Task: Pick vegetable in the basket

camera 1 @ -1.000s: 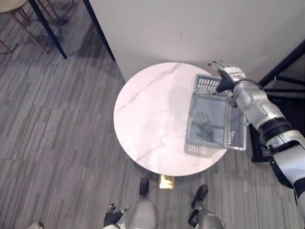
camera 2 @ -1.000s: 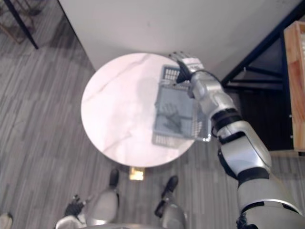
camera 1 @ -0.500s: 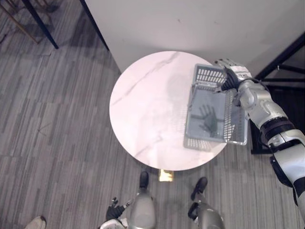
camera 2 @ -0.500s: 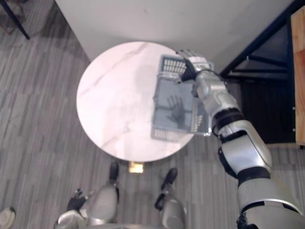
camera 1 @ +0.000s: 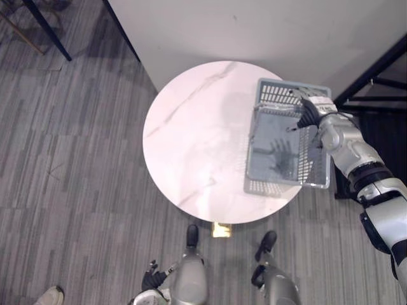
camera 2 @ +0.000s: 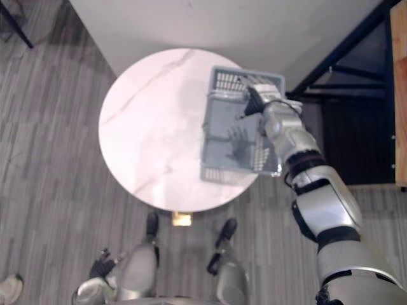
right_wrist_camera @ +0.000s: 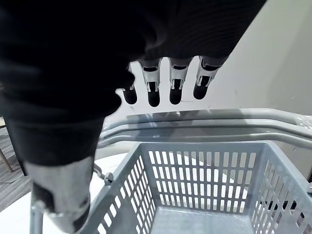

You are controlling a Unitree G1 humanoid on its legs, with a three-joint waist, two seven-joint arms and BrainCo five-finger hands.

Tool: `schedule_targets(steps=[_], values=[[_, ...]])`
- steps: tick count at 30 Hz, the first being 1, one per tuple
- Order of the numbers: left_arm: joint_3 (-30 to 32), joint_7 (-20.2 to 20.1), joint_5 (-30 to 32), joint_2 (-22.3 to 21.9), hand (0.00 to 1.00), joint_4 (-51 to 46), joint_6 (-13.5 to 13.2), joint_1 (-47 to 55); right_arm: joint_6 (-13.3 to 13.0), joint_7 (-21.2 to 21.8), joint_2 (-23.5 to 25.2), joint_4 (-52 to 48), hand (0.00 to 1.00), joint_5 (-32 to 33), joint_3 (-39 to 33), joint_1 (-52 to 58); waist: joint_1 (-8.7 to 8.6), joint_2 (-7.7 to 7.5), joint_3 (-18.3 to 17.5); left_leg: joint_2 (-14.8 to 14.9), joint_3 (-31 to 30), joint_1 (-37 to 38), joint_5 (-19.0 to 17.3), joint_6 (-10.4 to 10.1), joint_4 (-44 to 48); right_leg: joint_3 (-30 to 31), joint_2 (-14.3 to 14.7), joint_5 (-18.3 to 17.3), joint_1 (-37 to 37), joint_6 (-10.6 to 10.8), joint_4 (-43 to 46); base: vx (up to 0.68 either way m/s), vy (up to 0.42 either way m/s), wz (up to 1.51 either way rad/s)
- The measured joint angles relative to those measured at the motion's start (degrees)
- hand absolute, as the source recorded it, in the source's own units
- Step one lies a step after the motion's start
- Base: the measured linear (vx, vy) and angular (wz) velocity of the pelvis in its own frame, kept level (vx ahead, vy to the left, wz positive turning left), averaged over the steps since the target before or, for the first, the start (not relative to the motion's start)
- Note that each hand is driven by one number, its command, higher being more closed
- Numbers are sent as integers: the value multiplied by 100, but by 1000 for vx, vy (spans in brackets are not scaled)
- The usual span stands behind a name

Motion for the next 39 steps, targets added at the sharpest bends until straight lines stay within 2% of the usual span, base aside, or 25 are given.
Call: schedule_targets(steps=[7,8,17,21,28,34,39], values=[[-33,13,0,3,0,-3,-39,-6,-3,-25,-25,182,0,-7,-52,-4,2,5,47,-5,-19,-169,27,8,5,6,-5,1,-171,-1,29,9,0,0],[-36,20,0,3,0,-3,-41,-6,-1,-53,-25,213,100,-11,-57,-4,0,6,47,-6,-23,-173,28,8,5,4,-6,1,-173,-1,29,37,0,2],[-112,70,1,3,0,-1,-44,-8,102,-241,-26,739,100,-14,-347,-259,11,98,103,-13,-86,-200,38,15,5,-31,-12,1,-168,-1,35,9,1,1],[-164,83,5,-20,0,-1,-48,-9,125,-322,-41,1015,100,-15,-853,-284,-10,159,139,-74,-232,-274,82,24,3,-155,-65,1,-165,-1,33,21,8,14],[-210,96,32,-12,0,2,-43,-7,220,-448,-42,1332,100,-228,-1178,-235,18,166,153,-194,-389,-284,156,64,-72,-314,-167,1,-63,-2,1,19,15,15],[-226,98,64,-6,0,-3,-38,-8,211,-479,-41,1198,100,-247,-1140,-120,19,165,153,-206,-362,-236,157,66,-74,-278,-179,3,-39,-3,4,7,-1,-2],[-231,97,79,6,0,-15,-12,-12,199,-310,-35,-40,100,-455,-94,339,-14,134,136,-200,-173,127,148,60,-191,-80,-173,5,133,-1,-5,23,-2,-20]])
